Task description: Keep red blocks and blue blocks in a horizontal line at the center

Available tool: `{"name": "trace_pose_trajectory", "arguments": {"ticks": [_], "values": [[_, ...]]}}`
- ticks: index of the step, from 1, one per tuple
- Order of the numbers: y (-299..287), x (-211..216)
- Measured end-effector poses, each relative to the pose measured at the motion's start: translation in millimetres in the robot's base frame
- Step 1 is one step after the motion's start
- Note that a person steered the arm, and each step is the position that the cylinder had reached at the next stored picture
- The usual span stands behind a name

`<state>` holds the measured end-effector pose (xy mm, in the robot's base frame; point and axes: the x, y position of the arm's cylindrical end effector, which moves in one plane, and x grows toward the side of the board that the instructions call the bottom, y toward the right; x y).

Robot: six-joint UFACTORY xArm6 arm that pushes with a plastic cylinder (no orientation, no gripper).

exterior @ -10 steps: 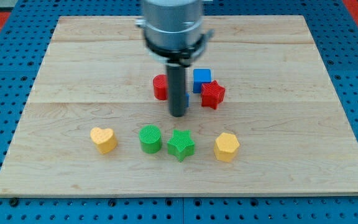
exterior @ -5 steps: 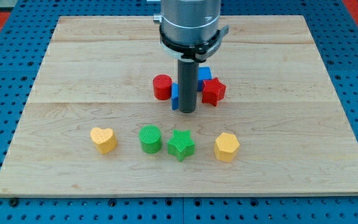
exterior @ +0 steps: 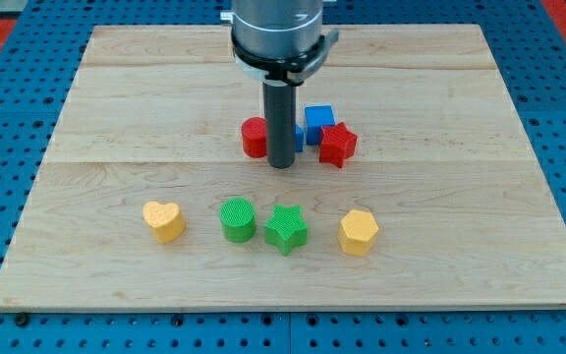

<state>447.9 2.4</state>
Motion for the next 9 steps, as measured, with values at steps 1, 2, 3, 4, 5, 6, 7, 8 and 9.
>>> {"name": "trace_pose_trajectory", "arguments": {"ticks": [1, 2, 3, 4, 5, 6, 7, 8, 9], "values": [[30, 1], [42, -16], [42, -33], [42, -45], [42, -79], [47, -102], [112, -104], [173, -114], [118, -138]]}}
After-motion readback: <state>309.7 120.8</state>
